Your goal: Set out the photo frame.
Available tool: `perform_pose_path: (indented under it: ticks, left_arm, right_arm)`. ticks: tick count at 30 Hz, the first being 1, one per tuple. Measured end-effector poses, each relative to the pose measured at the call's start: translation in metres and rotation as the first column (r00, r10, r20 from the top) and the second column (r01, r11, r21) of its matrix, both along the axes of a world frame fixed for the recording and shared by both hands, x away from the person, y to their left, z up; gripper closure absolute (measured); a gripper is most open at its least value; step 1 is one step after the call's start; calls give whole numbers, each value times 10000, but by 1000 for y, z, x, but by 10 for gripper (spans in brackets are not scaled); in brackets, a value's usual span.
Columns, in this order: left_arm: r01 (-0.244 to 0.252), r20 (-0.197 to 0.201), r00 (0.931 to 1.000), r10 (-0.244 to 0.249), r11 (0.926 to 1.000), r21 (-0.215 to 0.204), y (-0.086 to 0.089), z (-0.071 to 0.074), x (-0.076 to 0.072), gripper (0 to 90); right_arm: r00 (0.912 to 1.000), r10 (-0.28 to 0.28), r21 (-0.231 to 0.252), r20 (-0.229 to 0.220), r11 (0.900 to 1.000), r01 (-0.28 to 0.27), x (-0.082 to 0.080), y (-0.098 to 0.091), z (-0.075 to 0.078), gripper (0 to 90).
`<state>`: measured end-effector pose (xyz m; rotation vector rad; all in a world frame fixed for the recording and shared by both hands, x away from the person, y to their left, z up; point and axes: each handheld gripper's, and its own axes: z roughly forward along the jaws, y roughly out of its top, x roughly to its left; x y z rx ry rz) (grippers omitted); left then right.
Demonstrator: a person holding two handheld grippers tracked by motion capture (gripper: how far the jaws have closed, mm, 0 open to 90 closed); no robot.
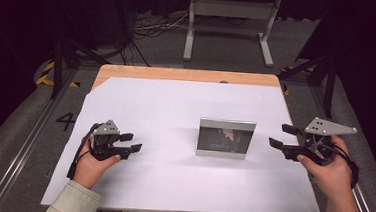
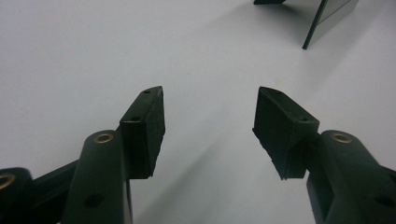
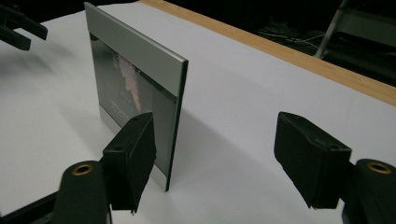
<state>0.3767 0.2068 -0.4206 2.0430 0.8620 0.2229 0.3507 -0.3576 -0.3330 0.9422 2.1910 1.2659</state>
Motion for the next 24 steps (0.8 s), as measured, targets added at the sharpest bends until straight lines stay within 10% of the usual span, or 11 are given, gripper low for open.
perform_pose_path:
  ticks: [24]
  left_arm:
    - [-44,0,10000,44,10000,52,4,-10,4,435]
  right_arm:
    - [9913,-973,-335,-885,9949,947,9,-11,-82,275]
